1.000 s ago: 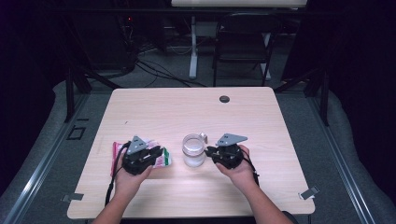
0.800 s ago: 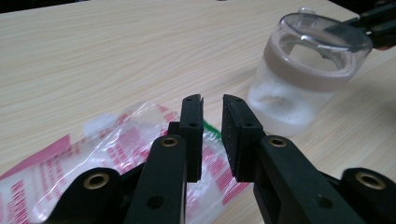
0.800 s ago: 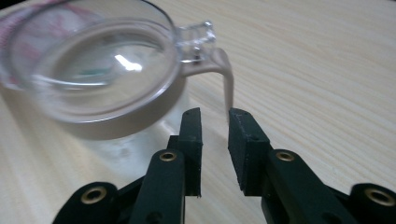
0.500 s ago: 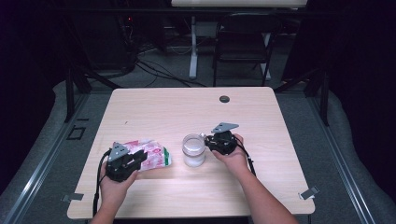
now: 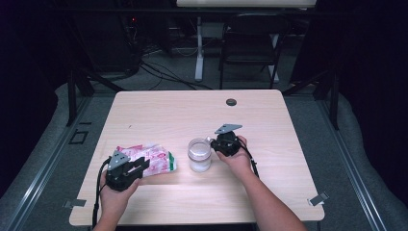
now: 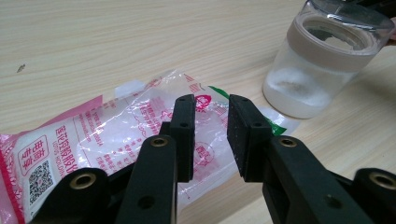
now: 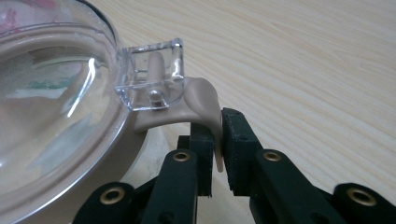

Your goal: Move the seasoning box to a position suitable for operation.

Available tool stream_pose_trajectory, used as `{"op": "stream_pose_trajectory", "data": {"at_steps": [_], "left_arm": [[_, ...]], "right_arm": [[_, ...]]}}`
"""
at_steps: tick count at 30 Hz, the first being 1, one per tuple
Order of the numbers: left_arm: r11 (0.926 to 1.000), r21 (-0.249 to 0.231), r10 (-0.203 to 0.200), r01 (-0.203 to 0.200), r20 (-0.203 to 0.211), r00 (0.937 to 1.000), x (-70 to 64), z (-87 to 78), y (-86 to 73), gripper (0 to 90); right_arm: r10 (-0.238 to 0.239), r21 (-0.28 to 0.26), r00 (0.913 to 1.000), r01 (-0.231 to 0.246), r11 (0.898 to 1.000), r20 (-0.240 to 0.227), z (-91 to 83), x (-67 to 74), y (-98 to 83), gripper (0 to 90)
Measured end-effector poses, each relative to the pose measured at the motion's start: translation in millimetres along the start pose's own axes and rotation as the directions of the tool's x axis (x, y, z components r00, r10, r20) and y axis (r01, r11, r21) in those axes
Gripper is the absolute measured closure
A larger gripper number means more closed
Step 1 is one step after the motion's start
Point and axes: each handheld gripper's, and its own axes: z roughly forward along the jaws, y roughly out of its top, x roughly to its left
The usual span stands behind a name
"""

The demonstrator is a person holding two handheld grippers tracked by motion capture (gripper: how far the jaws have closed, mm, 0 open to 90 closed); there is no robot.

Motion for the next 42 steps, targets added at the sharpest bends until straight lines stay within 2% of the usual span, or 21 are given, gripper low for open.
{"op": "stream_pose_trajectory", "data": {"at_steps": [2,3,8,16,20,23,26,29,30,31,32,33,35,38,39,40,41,42], "left_arm": [[1.0,-0.001,0.003,-0.003,0.006,1.0,-0.8,0.9,0.3,72.3],[1.0,-0.001,0.007,-0.007,0.017,0.9998,-2.5,2.5,0.9,72.3],[0.9997,-0.002,0.023,-0.023,0.034,0.9992,-6.5,6.3,3.9,72.0],[0.9974,0.001,0.072,-0.072,0.08,0.9942,-17.1,21.5,13.8,70.0],[0.9962,-0.002,0.087,-0.087,0.094,0.9918,-20.9,25.9,18.7,68.9],[0.9949,-0.007,0.101,-0.101,0.138,0.9853,-26.5,33.2,25.1,68.7],[0.9939,-0.009,0.11,-0.11,0.157,0.9815,-30.4,37.7,28.1,68.7],[0.991,-0.003,0.132,-0.134,0.187,0.9734,-38.8,47.7,33.3,68.6],[0.991,-0.003,0.132,-0.134,0.187,0.9734,-38.8,47.7,33.3,68.6],[0.9891,-0.003,0.145,-0.148,0.198,0.9694,-42.8,52.1,35.6,68.6],[0.9891,-0.003,0.145,-0.148,0.198,0.9694,-42.8,52.1,35.6,68.6],[0.987,-0.004,0.158,-0.161,0.204,0.9661,-46.0,55.9,38.1,68.5],[0.9861,-0.005,0.163,-0.166,0.211,0.9636,-48.2,59.2,40.4,68.5],[0.9873,-0.01,0.157,-0.159,0.222,0.9624,-49.3,62.0,42.2,67.3],[0.9895,-0.009,0.143,-0.144,0.229,0.9629,-49.1,65.0,43.6,67.1],[0.9895,-0.009,0.143,-0.144,0.229,0.9629,-49.1,65.0,43.6,67.1],[0.99,-0.009,0.139,-0.141,0.231,0.963,-48.6,67.0,45.8,67.1],[0.9902,-0.009,0.138,-0.14,0.231,0.9631,-48.4,67.5,47.0,67.1]], "right_arm": [[-0.005,0.0,1.0,0.005,1.0,0.004,-0.1,0.6,0.1,84.3],[-0.022,0.009,0.9996,0.021,1.0,0.02,-0.9,2.4,0.5,84.9],[-0.033,0.019,0.9981,0.032,0.999,0.053,-7.7,7.7,-0.7,85.3],[-0.012,0.025,0.993,0.01,1.0,0.117,-22.9,19.0,-9.6,85.2],[0.016,0.027,0.9925,-0.019,0.999,0.122,-31.1,23.0,-15.6,84.0],[0.047,0.034,0.9918,-0.052,0.998,0.119,-39.1,26.1,-20.1,83.1],[0.065,0.033,0.9901,-0.07,0.997,0.124,-44.0,29.5,-23.6,82.7],[0.039,0.044,0.9889,-0.046,0.998,0.143,-52.4,37.7,-29.6,82.2],[0.039,0.044,0.9889,-0.046,0.998,0.143,-52.4,37.7,-29.6,82.2],[0.04,0.047,0.9883,-0.048,0.998,0.147,-56.1,42.1,-32.6,81.4],[0.04,0.047,0.9883,-0.048,0.998,0.147,-56.1,42.1,-32.6,81.4],[0.035,0.054,0.9895,-0.043,0.998,0.14,-59.7,45.4,-35.1,80.7],[0.031,0.046,0.9908,-0.038,0.998,0.132,-62.1,48.4,-38.1,79.9],[0.024,0.043,0.9926,-0.029,0.999,0.119,-64.2,50.2,-40.3,78.9],[0.032,0.041,0.9945,-0.036,0.998,0.1,-66.8,49.7,-42.4,78.3],[0.032,0.041,0.9945,-0.036,0.998,0.1,-66.8,49.7,-42.4,78.3],[0.06,0.037,0.9948,-0.063,0.997,0.083,-70.2,48.9,-44.3,77.4],[0.066,0.045,0.9957,-0.069,0.997,0.065,-73.1,47.8,-44.6,75.4]]}}
